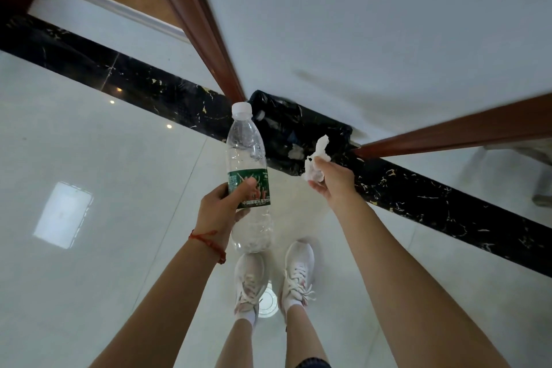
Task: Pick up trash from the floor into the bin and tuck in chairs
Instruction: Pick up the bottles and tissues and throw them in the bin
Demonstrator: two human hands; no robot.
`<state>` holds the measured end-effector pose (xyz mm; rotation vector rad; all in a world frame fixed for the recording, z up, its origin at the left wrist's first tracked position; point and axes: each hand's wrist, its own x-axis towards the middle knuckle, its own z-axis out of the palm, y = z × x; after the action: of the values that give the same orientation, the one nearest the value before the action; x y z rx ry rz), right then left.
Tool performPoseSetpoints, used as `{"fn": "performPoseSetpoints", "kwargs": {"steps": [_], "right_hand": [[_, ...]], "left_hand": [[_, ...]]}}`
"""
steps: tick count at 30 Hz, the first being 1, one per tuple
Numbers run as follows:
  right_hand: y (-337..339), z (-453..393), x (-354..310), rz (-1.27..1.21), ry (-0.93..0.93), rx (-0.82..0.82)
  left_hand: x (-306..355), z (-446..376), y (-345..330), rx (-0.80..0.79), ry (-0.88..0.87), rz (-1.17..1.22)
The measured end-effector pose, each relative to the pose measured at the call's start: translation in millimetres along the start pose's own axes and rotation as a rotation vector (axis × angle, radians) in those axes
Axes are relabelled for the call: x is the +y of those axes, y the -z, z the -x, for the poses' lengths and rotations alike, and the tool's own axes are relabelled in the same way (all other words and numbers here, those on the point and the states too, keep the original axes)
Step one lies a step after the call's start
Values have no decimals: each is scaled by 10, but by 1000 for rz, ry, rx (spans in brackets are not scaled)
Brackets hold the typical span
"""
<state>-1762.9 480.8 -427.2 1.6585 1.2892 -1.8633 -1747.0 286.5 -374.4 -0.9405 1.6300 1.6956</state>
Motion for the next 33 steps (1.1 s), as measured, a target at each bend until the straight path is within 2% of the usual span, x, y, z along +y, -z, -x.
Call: {"fn": "performPoseSetpoints", "kwargs": {"steps": [10, 15, 17, 23, 25, 27, 33], "right_hand": [[114, -178, -85, 56, 82, -41], [399, 79, 30, -45, 146, -73], [508, 191, 134, 87, 247, -37], [815, 420, 516, 866, 734, 86], [886, 443, 589, 1060, 825, 92], [942, 444, 629, 1129, 843, 104], [1032, 414, 663, 1092, 806, 114]], "left_hand": [[-176, -93, -91, 18, 82, 93], [-193, -195, -306, 40, 125, 161], [-197, -248, -416, 38, 134, 161], [-191, -449, -696, 65, 211, 191], [-186, -538, -764, 73, 235, 204], [-183, -628, -823, 72, 259, 247], [-72, -820, -1029, 6, 270, 522]]}}
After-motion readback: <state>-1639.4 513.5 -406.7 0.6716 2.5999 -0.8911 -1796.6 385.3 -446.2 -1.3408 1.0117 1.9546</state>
